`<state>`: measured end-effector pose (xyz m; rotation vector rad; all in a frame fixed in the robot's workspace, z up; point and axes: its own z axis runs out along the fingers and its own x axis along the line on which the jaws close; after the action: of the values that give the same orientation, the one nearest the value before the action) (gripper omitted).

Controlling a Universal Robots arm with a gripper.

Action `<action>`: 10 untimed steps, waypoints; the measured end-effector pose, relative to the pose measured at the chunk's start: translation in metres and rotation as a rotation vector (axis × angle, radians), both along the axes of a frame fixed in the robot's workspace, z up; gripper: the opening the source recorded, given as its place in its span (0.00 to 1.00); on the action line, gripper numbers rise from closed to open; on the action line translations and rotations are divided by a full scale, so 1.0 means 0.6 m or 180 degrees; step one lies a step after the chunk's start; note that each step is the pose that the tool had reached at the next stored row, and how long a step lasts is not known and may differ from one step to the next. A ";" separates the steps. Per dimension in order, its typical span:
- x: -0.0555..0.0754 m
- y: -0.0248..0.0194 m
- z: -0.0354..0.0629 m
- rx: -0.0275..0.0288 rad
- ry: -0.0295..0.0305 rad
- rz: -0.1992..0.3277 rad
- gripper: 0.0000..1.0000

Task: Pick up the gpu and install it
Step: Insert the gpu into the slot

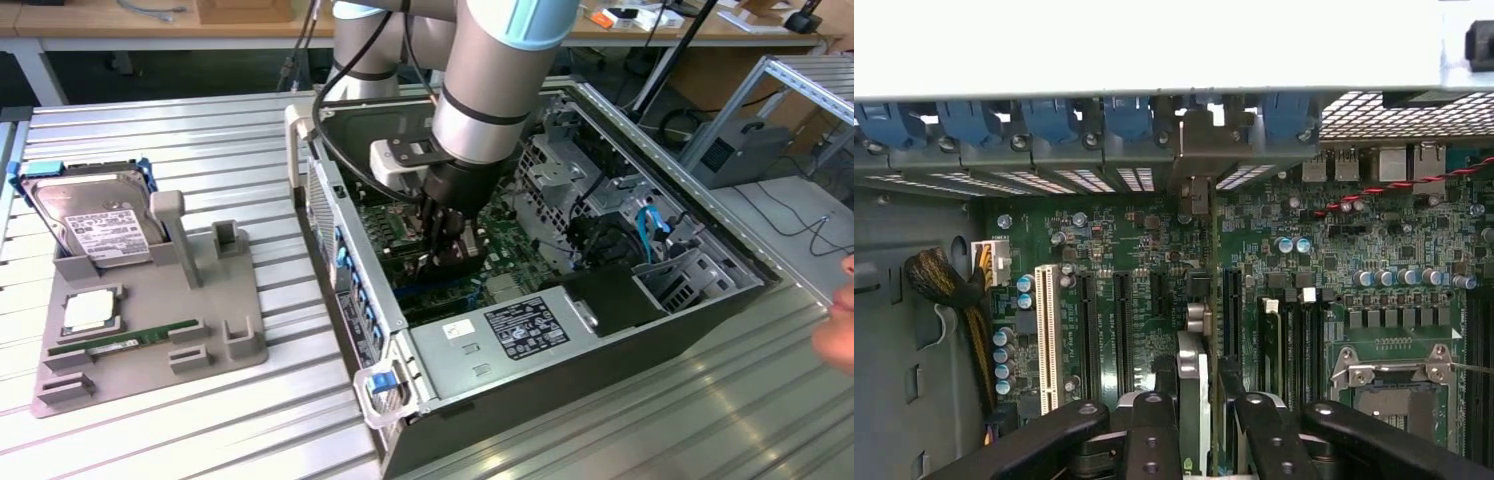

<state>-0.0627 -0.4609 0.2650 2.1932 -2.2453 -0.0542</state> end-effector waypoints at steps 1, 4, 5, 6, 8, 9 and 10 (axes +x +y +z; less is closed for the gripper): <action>0.000 0.0000 0.000 0.0000 0.0000 0.0019 0.27; 0.000 0.0000 -0.001 0.0000 0.0000 0.0026 0.27; 0.000 0.0000 -0.001 -0.0001 0.0000 0.0027 0.27; 0.000 0.0001 -0.001 0.0002 -0.0002 0.0028 0.27; -0.001 0.0000 0.000 0.0000 -0.0002 0.0028 0.27; -0.001 0.0000 0.000 0.0000 -0.0002 0.0030 0.27; -0.001 0.0000 0.000 0.0000 -0.0002 0.0031 0.27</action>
<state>-0.0632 -0.4609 0.2648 2.2044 -2.2347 -0.0535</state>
